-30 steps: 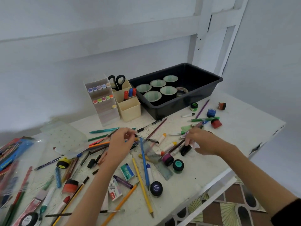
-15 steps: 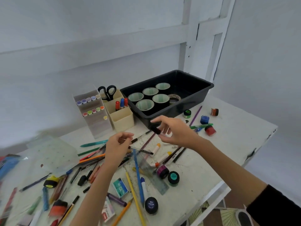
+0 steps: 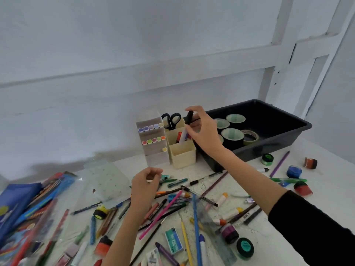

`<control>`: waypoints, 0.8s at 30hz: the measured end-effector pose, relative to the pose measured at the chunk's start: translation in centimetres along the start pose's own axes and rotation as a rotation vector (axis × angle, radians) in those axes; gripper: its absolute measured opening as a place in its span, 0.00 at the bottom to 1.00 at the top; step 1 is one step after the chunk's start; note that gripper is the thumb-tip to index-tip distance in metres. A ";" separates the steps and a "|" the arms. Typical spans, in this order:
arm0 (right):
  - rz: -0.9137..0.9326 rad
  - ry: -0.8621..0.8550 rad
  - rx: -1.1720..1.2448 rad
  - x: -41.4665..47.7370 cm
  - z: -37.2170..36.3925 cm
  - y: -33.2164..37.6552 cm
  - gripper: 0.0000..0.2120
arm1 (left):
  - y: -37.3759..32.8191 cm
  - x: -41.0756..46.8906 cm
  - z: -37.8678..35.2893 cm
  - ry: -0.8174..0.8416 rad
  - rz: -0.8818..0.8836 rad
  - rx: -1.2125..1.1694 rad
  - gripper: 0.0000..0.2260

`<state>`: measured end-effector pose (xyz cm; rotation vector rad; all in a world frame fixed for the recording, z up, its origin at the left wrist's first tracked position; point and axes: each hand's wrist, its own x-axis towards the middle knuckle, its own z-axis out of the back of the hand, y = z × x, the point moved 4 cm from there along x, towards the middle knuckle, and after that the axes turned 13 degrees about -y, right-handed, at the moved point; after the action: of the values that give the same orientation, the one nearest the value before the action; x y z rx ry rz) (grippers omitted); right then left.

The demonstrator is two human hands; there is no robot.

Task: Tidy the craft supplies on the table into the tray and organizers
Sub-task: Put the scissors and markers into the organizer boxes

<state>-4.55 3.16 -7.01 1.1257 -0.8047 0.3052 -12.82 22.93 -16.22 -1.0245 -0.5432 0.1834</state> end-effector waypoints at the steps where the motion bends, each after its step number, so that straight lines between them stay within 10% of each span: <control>1: -0.009 -0.018 0.006 0.4 -1.0 -0.5 0.20 | 0.1 0.3 -0.2 0.001 -0.021 0.028 0.08; 12: 0.218 0.114 -0.368 0.1 -6.2 -4.2 0.18 | -1.3 4.0 -6.4 0.396 -0.399 0.374 0.21; 24: 0.351 0.302 -0.554 -1.0 -6.6 -4.9 0.19 | -1.4 3.8 -6.1 0.457 -0.524 0.523 0.25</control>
<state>0.40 7.06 -12.34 0.4033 -0.7506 0.4946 -6.62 19.10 -16.16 -0.3683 -0.3023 -0.3545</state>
